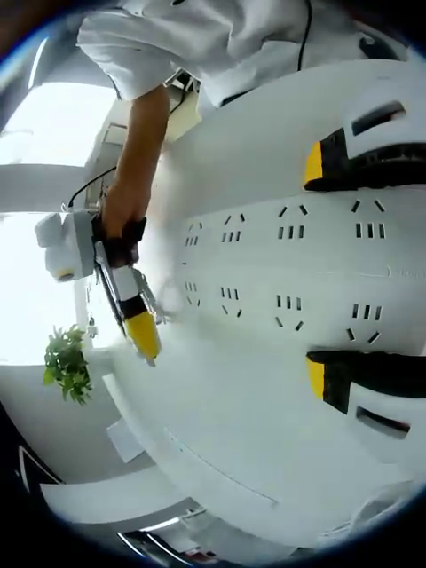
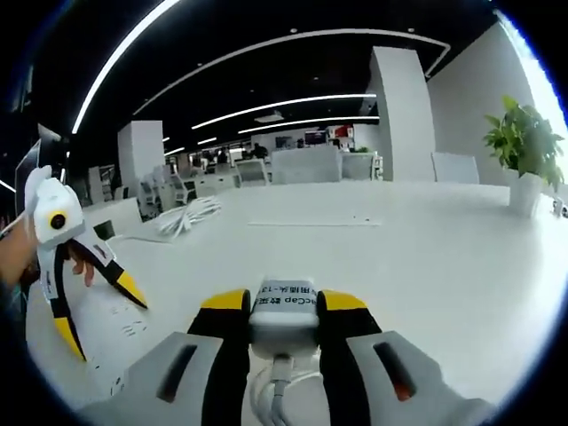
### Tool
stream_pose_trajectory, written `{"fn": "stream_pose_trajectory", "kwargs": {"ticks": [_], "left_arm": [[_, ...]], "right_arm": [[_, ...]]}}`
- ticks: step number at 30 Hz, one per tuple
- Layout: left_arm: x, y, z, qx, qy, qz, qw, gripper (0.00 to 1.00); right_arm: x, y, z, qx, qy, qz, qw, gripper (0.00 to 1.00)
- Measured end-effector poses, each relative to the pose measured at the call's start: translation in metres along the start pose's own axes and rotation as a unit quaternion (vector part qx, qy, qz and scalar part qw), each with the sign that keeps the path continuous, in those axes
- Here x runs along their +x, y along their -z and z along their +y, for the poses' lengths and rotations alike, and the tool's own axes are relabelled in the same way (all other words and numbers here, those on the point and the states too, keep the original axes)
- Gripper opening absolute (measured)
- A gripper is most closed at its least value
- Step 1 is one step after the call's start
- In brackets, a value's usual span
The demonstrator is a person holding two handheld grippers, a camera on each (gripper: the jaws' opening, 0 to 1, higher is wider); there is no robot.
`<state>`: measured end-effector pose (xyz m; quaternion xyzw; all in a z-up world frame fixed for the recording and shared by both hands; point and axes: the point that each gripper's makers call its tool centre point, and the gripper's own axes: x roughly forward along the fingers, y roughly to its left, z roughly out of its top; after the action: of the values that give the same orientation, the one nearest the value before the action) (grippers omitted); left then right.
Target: Straighten the power strip on the desk, plug the charger into it
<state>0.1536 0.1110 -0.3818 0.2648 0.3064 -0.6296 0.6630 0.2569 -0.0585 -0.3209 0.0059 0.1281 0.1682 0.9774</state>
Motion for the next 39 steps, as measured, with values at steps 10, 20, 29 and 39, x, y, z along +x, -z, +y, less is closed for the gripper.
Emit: {"fn": "stream_pose_trajectory", "kwargs": {"ticks": [10,20,29,39], "left_arm": [[0.001,0.0,0.0,0.0,0.002,0.0,1.0,0.74],[0.001,-0.001,-0.001,0.001,0.002,-0.001,1.0,0.75],[0.001,-0.001,-0.002,0.001,0.002,-0.002,1.0,0.75],[0.0,-0.002,-0.002,0.001,0.001,-0.009,1.0,0.75]], "right_arm": [[-0.025,-0.012,0.021,0.006,-0.05,0.021,0.9985,0.29],[-0.059,-0.018,0.042,0.073,-0.123,0.088,0.9858,0.29],[-0.076,-0.012,0.055,0.118,-0.161,0.169,0.9651,0.29],[-0.091,0.011,0.088,0.154,-0.181,0.292,0.9264,0.29]]}}
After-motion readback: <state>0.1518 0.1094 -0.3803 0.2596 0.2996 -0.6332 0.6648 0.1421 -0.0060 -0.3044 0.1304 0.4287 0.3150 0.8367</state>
